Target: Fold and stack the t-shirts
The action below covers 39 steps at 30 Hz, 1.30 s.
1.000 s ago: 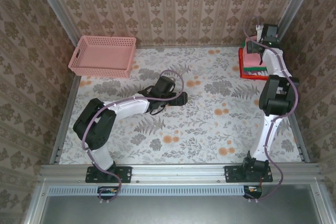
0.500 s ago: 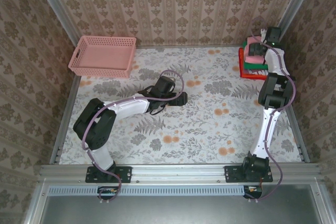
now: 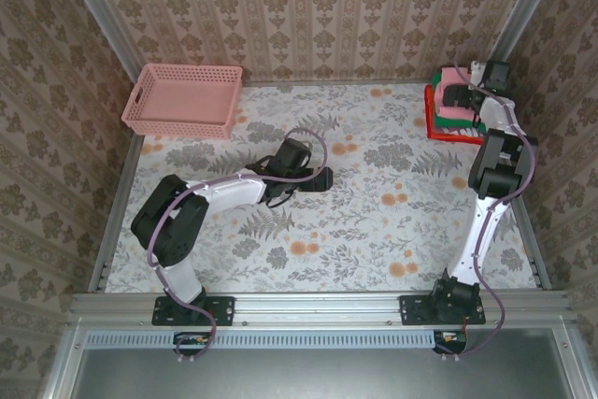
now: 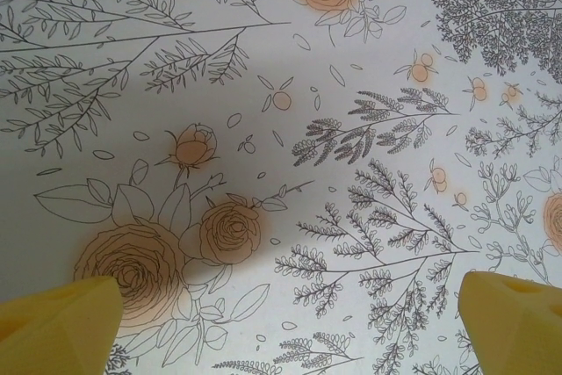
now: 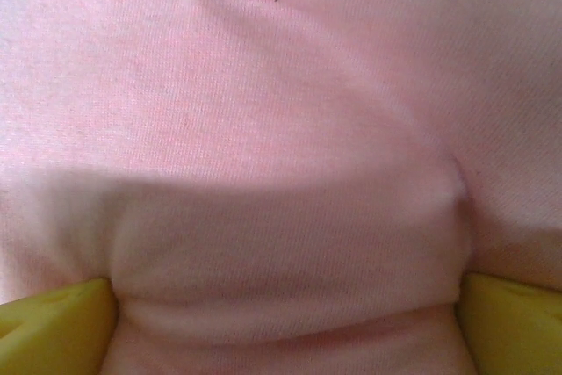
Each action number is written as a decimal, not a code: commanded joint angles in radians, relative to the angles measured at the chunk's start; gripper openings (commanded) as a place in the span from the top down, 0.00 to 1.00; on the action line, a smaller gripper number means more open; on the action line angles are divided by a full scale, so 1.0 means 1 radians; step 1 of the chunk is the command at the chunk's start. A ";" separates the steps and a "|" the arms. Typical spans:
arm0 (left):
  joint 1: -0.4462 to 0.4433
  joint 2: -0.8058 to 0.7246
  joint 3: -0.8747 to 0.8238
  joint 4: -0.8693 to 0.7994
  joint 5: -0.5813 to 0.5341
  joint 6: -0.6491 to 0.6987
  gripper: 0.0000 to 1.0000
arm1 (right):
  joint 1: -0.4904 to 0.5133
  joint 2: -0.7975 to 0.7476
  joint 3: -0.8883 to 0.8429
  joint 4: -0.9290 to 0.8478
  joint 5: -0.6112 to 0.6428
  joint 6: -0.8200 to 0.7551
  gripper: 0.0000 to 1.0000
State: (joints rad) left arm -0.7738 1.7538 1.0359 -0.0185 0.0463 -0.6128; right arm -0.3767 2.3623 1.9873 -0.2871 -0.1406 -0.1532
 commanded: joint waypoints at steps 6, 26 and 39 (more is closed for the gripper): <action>-0.004 -0.034 -0.025 0.033 0.014 0.001 0.00 | -0.018 -0.080 -0.077 -0.092 -0.122 0.052 0.00; -0.002 -0.062 -0.053 0.054 0.001 0.009 0.00 | -0.007 -0.273 -0.342 0.060 0.042 0.057 0.00; 0.008 -0.197 -0.099 -0.006 -0.169 0.146 0.00 | 0.022 -0.483 -0.479 0.134 0.062 0.076 0.00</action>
State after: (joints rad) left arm -0.7712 1.6123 0.9588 0.0051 -0.0288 -0.5499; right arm -0.3717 2.0071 1.5558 -0.2111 -0.1078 -0.0849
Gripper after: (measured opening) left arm 0.997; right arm 0.998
